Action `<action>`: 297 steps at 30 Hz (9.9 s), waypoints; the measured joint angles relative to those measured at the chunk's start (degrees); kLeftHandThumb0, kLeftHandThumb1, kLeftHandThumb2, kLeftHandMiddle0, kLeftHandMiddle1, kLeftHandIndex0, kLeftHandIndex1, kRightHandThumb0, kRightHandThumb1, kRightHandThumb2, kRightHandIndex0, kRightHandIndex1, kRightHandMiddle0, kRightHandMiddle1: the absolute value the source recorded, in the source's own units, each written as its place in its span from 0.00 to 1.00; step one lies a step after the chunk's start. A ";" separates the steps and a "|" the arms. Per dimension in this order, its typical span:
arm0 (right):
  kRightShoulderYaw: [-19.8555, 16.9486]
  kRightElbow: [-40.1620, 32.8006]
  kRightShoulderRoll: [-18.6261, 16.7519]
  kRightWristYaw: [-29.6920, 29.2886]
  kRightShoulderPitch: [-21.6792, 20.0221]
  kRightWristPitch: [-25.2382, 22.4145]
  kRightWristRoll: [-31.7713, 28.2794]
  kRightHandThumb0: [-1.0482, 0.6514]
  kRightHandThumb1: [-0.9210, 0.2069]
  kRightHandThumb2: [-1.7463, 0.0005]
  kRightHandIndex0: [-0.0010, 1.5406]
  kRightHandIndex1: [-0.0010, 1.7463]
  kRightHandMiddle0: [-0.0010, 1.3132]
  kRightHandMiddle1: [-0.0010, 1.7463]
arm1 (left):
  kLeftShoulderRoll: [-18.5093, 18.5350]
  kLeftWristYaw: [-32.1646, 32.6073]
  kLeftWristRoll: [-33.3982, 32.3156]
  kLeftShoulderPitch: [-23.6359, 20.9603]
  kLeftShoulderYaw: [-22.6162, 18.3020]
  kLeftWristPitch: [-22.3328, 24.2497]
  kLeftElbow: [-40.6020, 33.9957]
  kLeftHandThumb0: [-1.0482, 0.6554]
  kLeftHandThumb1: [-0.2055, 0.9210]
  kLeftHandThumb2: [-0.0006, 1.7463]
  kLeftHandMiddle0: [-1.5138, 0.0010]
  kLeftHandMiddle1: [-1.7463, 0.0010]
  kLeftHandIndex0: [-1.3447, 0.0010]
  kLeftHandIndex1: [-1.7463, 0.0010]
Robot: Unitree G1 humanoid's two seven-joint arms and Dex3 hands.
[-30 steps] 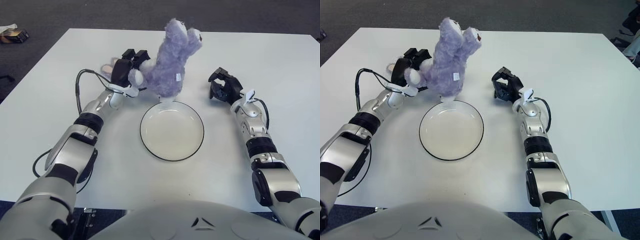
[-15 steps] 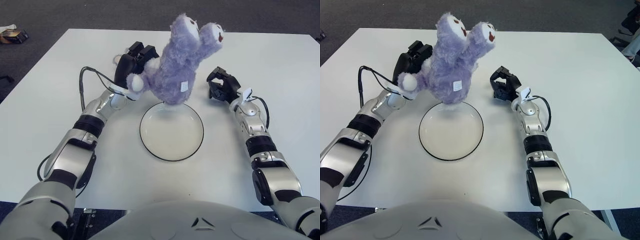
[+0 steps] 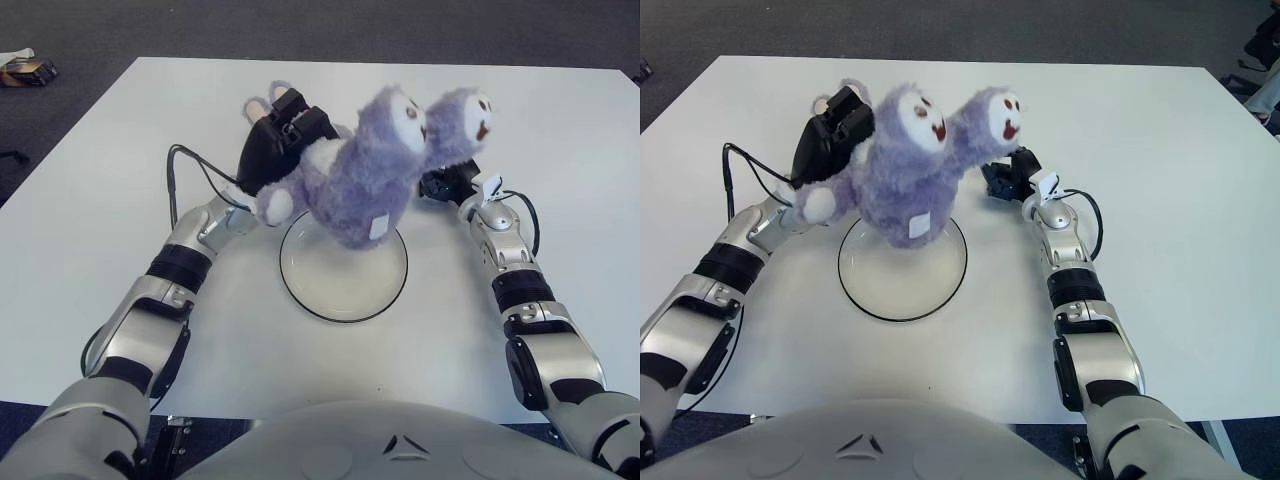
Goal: Put the doll into the plate.
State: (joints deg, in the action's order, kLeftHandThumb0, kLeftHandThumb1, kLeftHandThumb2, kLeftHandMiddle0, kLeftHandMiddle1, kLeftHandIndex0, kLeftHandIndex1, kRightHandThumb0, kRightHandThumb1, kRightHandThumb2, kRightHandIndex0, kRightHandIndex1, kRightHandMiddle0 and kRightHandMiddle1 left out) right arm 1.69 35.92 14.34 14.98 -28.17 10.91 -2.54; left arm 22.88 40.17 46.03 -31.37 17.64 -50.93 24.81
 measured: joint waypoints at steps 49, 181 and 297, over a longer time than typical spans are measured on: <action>0.94 -5.59 0.28 -0.80 1.08 -6.05 1.97 0.39 0.18 0.54 0.67 1.00 0.24 1.00 | -3.79 -18.81 -8.76 4.20 0.49 -16.01 0.02 0.52 0.56 0.66 0.47 0.00 0.64 0.02; 0.01 -4.12 0.33 1.26 0.45 -5.00 2.98 0.40 0.14 0.57 0.56 1.00 0.22 1.00 | -3.27 -76.05 -76.56 2.55 -30.92 33.77 -10.07 0.00 1.00 0.65 0.67 0.44 0.99 0.27; -8.98 7.24 -1.73 -1.20 1.71 11.97 -3.21 0.40 0.14 0.58 0.55 1.00 0.22 1.00 | -19.67 -43.60 -53.53 17.69 -26.13 39.24 -6.96 0.37 0.66 0.60 0.29 0.00 0.67 0.00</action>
State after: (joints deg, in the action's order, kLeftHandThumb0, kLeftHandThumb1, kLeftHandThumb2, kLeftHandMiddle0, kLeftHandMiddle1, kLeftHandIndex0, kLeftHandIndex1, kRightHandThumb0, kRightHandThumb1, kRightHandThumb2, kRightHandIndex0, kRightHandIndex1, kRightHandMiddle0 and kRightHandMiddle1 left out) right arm -7.30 43.16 12.61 13.79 -26.46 22.88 -5.74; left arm 3.21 -3.43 -7.49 -13.68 -8.49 -11.69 17.84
